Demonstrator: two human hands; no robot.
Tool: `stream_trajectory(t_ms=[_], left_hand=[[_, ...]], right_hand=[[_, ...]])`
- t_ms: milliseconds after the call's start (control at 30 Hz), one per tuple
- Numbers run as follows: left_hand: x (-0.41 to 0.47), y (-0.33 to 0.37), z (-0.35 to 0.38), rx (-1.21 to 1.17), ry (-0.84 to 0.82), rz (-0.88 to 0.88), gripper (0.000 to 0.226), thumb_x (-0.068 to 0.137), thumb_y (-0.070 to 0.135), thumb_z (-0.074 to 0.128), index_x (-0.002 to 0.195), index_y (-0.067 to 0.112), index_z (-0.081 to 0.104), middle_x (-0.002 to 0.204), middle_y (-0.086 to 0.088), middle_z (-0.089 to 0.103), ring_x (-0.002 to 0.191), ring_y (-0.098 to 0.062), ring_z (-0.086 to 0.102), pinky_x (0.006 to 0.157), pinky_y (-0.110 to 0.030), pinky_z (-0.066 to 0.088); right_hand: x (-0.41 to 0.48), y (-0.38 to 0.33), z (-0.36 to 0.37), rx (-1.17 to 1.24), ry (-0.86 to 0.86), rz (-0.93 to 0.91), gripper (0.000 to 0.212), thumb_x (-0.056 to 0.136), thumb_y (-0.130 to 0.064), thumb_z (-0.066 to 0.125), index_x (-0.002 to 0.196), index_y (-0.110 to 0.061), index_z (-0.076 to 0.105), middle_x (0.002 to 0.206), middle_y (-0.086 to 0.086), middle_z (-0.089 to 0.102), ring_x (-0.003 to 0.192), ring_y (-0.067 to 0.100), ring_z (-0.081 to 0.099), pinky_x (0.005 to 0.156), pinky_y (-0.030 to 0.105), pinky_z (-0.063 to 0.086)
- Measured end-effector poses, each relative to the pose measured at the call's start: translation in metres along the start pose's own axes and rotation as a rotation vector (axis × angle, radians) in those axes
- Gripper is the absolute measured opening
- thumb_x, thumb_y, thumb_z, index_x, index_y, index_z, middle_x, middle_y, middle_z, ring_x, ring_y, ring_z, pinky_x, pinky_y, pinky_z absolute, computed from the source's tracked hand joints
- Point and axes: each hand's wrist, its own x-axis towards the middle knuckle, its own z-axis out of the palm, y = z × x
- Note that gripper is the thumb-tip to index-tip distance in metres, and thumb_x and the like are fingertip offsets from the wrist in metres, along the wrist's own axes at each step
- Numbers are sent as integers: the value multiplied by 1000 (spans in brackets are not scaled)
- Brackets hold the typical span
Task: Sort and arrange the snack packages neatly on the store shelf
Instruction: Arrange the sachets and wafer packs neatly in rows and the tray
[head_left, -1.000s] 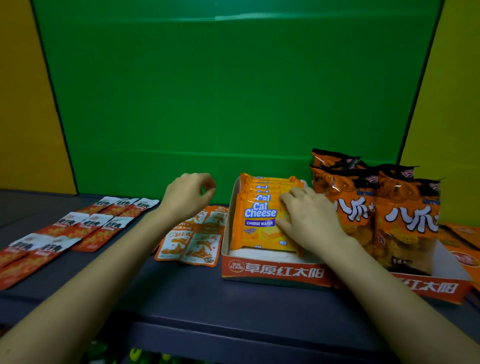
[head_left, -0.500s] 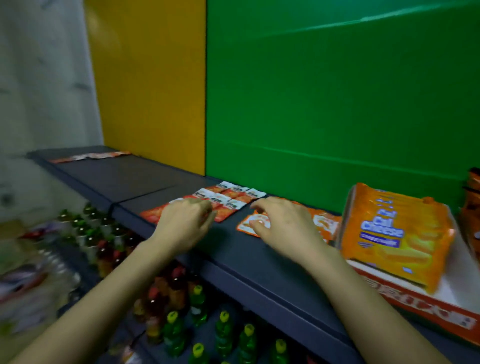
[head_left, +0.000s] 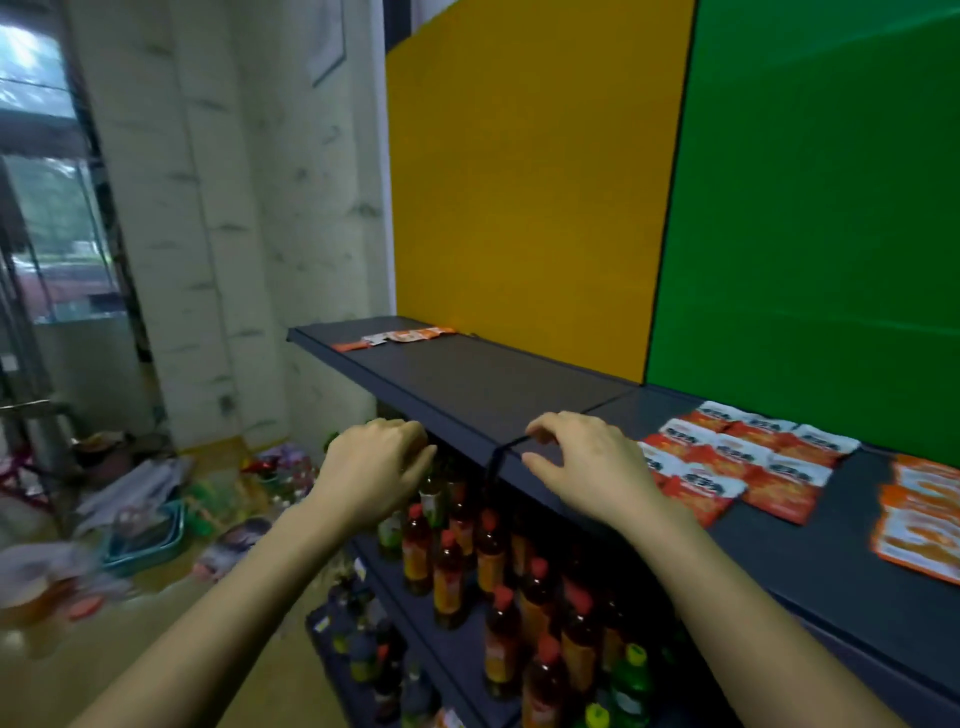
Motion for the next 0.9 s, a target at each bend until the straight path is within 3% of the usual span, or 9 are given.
stream_trajectory(t_ms=[500,900], left_hand=[[77,-199,77,-52,-55,-102,31,94,43,41,101,21,61,103,3,65,98,-19,59,73,-32,47],[255,-343,185,-62,-57,-97,30,93,40,44,101,18,62,106,-1,65,101,-20,57,73,-32,44]], right_hand=[[201,-96,118,79,-69,93,34,91,-40,53,122,-29,56,124,-6,61,113,19,56,88,33,46],[419,-84,191,-158,-44,165,32,91,-40,52,121,-26,56,124,1,59,115,24,54,86,34,46]])
